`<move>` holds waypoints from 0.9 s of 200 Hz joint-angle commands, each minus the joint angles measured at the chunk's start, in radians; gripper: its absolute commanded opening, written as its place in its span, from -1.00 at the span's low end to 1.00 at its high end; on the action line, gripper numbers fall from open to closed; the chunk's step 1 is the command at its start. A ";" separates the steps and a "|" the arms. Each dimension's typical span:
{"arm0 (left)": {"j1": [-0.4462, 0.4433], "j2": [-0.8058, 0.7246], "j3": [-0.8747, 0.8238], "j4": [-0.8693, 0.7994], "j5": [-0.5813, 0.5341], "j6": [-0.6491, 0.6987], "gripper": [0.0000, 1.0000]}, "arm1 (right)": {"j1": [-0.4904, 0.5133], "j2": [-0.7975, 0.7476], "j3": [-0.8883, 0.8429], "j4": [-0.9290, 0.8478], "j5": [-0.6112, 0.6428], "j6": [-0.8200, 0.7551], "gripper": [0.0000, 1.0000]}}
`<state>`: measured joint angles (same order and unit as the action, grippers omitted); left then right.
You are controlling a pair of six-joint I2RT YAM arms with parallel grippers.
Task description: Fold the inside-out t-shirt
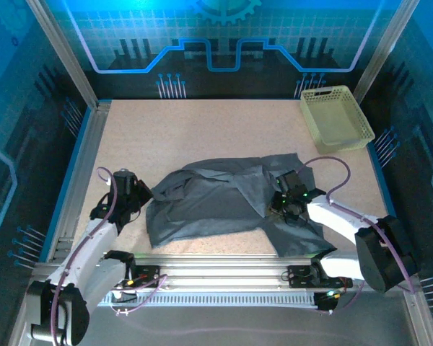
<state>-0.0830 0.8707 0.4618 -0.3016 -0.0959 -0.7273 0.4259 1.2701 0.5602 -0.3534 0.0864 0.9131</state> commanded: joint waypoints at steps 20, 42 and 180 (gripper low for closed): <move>0.009 -0.005 0.001 0.014 0.016 0.007 -1.00 | 0.025 -0.003 0.061 -0.067 0.079 -0.026 -0.78; 0.009 0.002 0.011 0.015 0.015 0.012 -1.00 | 0.025 -0.016 0.090 -0.102 0.111 -0.048 -0.90; 0.125 0.499 0.551 0.144 0.015 0.105 -1.00 | -0.193 0.429 1.055 -0.130 0.125 -0.706 -1.00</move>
<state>-0.0105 1.2507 0.8829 -0.2111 -0.0956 -0.6880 0.2756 1.5623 1.4082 -0.4812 0.2424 0.3737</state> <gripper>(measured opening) 0.052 0.064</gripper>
